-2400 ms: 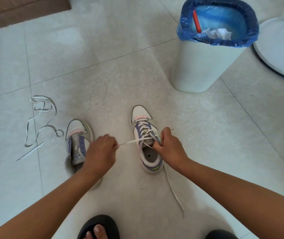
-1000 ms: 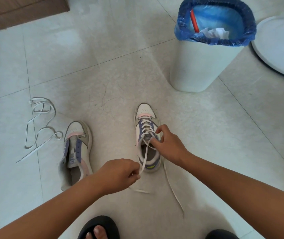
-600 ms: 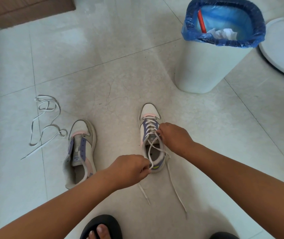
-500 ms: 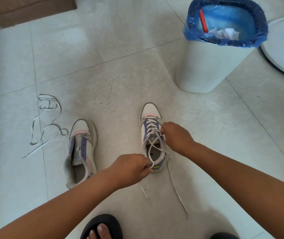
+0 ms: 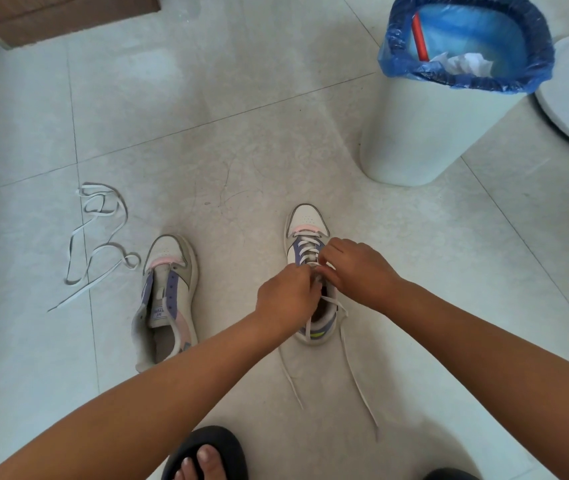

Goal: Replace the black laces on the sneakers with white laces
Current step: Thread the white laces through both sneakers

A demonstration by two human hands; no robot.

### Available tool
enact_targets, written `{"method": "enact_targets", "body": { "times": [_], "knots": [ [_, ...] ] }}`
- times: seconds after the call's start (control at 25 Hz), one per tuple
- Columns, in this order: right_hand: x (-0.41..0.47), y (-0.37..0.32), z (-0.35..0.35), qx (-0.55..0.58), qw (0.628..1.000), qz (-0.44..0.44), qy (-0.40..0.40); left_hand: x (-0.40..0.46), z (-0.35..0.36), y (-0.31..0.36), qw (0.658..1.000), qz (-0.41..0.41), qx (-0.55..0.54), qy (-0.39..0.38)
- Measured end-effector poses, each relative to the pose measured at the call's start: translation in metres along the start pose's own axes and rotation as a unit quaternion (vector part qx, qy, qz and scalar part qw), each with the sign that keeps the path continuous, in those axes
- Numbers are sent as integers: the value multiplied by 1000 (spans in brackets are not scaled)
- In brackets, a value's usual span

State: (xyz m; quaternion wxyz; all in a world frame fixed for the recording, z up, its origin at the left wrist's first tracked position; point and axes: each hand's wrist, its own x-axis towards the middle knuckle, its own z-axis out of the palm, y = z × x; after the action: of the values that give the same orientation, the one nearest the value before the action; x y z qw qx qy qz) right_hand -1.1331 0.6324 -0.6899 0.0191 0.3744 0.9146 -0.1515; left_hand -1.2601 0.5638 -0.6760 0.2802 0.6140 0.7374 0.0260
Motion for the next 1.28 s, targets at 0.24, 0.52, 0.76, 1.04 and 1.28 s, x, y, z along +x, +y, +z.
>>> {"method": "enact_targets", "body": {
  "times": [0.24, 0.52, 0.76, 1.04, 1.28],
  "knots": [
    [10, -2, 4, 169, 968, 172, -75, 4, 8, 1, 999, -28, 11, 16],
    [9, -10, 2, 449, 829, 330, -46, 2, 8, 1, 999, -27, 15, 8],
    [-2, -5, 9, 509, 792, 333, -53, 3, 10, 1, 999, -44, -23, 18],
    [-27, -17, 29, 421, 876, 236, 8, -5, 18, -4, 988, 27, -147, 37],
    [-33, -26, 34, 457, 838, 294, 47, -13, 10, -27, 967, 87, -240, 1]
  ]
}}
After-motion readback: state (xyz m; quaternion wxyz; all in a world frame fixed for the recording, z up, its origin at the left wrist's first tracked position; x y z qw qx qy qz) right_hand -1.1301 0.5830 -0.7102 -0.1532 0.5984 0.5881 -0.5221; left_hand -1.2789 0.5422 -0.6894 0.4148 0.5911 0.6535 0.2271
